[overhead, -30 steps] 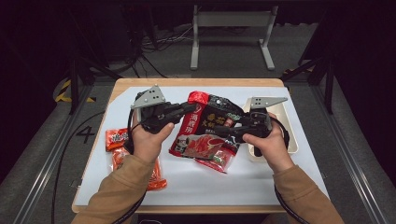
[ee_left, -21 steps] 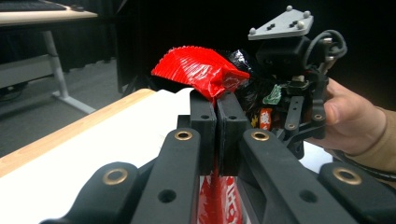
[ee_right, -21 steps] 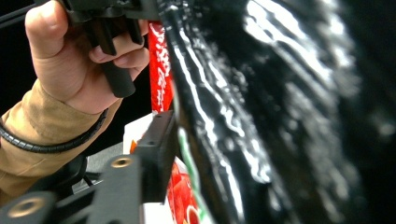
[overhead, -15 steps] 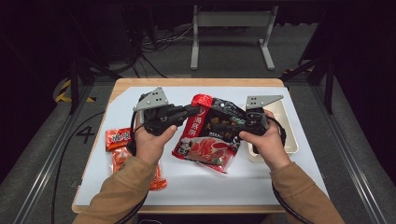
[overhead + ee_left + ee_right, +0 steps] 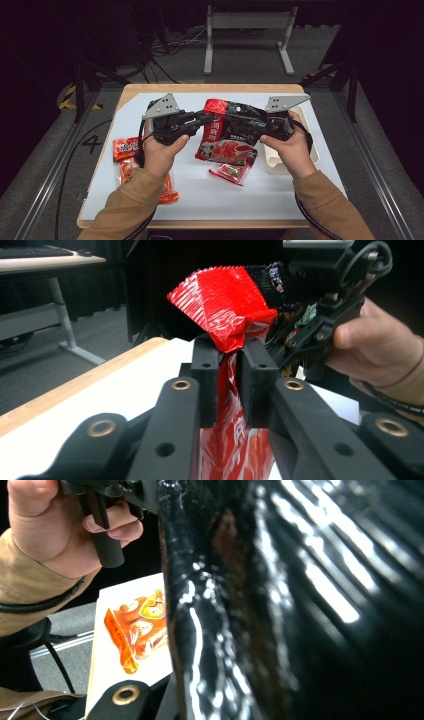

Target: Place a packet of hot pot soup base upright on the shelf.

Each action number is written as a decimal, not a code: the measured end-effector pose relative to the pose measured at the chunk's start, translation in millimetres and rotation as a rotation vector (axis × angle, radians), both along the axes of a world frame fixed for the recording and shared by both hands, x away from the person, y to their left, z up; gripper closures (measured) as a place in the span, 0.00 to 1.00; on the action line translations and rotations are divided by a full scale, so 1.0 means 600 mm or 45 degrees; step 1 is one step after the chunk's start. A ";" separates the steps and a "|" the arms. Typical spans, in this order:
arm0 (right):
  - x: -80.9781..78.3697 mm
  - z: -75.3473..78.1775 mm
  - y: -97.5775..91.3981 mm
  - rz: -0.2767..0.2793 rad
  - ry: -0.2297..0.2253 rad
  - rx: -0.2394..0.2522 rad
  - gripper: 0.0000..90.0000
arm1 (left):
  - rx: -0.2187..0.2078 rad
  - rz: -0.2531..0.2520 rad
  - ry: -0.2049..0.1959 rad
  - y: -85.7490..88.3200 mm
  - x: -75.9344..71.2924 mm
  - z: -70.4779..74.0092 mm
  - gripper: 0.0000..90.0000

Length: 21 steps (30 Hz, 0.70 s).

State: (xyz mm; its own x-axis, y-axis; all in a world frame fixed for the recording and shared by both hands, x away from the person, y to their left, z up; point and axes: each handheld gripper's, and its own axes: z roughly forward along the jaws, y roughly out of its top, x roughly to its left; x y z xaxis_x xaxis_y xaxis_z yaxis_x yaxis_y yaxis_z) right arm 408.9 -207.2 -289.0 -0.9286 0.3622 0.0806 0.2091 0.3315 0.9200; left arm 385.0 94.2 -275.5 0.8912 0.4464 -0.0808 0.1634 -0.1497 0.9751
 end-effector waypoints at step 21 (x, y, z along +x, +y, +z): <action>0.031 0.056 -0.078 -0.120 -0.100 -0.079 0.95 | 0.158 0.145 0.026 0.065 0.004 -0.054 0.58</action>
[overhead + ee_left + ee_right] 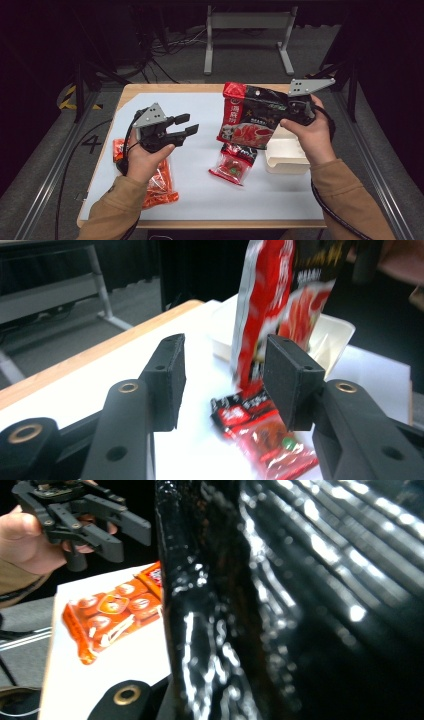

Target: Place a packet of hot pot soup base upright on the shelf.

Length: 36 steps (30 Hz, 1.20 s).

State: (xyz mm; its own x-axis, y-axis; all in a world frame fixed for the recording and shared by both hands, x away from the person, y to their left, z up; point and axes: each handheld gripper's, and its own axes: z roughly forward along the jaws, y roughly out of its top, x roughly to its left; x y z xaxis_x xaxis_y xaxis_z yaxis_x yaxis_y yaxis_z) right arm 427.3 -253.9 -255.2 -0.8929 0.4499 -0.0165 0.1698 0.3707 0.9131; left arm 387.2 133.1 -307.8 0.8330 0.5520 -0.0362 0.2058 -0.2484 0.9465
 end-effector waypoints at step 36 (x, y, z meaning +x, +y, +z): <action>0.082 0.044 -0.118 -0.186 -0.118 -0.144 0.94 | 0.051 0.186 0.103 0.092 -0.004 -0.077 0.44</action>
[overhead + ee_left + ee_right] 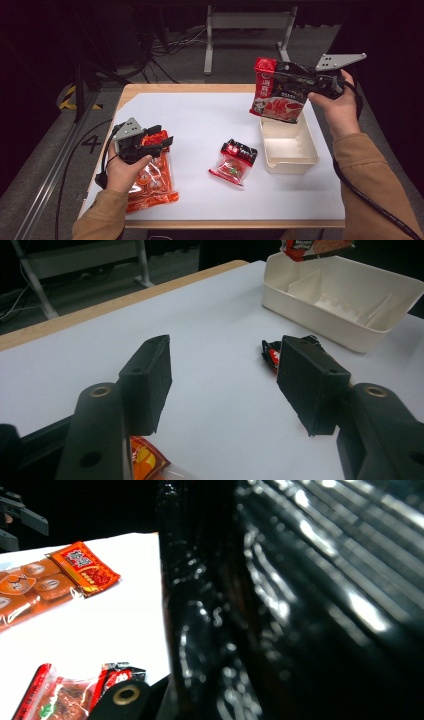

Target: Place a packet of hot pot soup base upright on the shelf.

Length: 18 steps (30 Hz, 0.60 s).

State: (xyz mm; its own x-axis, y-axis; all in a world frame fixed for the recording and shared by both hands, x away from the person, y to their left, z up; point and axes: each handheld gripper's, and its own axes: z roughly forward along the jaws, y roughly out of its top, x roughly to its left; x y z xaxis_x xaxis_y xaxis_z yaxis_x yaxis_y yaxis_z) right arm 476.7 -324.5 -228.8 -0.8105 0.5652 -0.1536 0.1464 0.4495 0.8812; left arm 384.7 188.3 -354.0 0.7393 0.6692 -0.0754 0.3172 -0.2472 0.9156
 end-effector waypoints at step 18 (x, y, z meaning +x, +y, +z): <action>0.046 -0.014 -0.031 -0.017 0.000 -0.039 0.94 | -0.013 0.015 0.021 0.015 -0.003 -0.005 0.43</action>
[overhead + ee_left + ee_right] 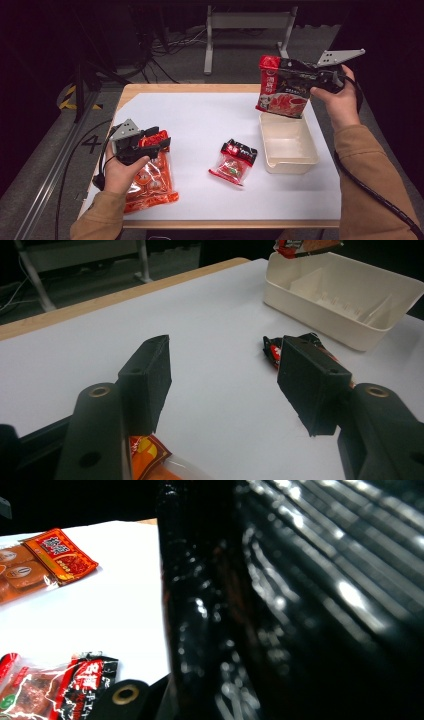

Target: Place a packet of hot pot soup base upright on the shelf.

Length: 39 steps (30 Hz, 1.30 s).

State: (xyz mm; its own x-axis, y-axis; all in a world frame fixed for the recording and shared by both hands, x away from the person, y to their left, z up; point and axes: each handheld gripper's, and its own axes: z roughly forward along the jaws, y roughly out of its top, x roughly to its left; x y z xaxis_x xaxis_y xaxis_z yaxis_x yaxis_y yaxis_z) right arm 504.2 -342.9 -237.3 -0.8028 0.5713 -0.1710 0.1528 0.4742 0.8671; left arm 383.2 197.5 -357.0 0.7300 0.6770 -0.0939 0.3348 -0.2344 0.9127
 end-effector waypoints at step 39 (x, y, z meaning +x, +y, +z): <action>0.042 -0.090 -0.042 0.068 0.044 0.012 0.93 | -0.031 0.093 0.004 0.037 -0.028 -0.006 0.43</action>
